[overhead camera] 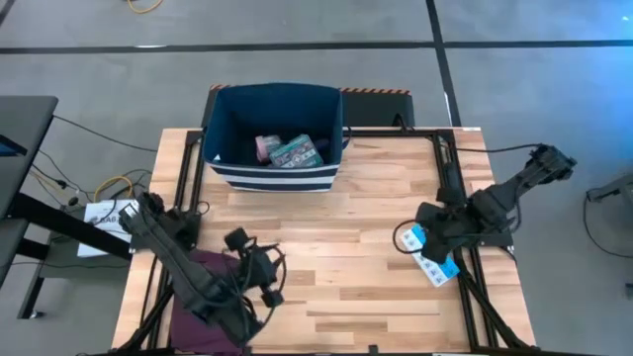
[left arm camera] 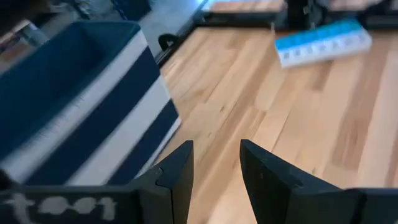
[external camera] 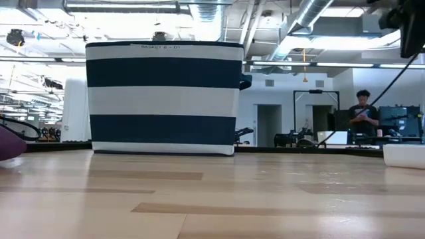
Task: Pick & place medical supplies in basket/bin
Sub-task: Put the blue medicine organizer into the blue bin
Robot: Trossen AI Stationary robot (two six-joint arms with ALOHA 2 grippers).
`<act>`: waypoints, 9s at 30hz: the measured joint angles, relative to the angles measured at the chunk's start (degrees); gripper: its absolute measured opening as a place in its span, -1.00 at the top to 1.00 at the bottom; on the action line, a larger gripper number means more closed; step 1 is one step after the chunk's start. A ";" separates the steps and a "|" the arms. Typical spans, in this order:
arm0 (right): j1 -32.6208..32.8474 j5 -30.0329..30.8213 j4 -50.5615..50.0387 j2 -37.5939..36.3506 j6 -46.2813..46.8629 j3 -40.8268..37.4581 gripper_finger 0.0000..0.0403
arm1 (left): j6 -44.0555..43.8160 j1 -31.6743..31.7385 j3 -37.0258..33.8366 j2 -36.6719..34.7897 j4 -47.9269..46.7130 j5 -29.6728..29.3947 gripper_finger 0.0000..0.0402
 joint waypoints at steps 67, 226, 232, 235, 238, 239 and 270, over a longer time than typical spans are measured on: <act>-1.67 2.52 72.98 7.87 -11.23 -30.94 0.80 | 7.72 4.81 -33.54 0.07 60.62 -1.21 0.40; -18.57 -26.58 56.53 27.62 -30.67 -9.15 -0.19 | 10.69 12.42 -26.50 20.57 75.34 17.74 1.00; -21.85 -26.40 56.84 26.86 -30.06 -9.19 -0.19 | 10.58 12.01 -26.90 21.19 72.23 19.41 1.00; -23.82 -26.46 57.08 26.60 -29.65 -9.17 -0.19 | 8.07 12.08 -26.73 20.87 70.19 19.35 1.00; -26.07 -26.62 57.11 26.62 -29.68 -9.19 -0.19 | 7.79 11.97 -26.82 20.92 70.51 18.53 1.00; -26.88 -26.63 57.01 26.62 -29.69 -9.17 -0.19 | 7.78 11.80 -26.78 20.92 71.01 18.09 1.00; -36.69 -46.81 66.61 36.67 -35.25 -9.15 -0.19 | 3.98 12.01 -21.11 21.75 68.95 11.12 1.00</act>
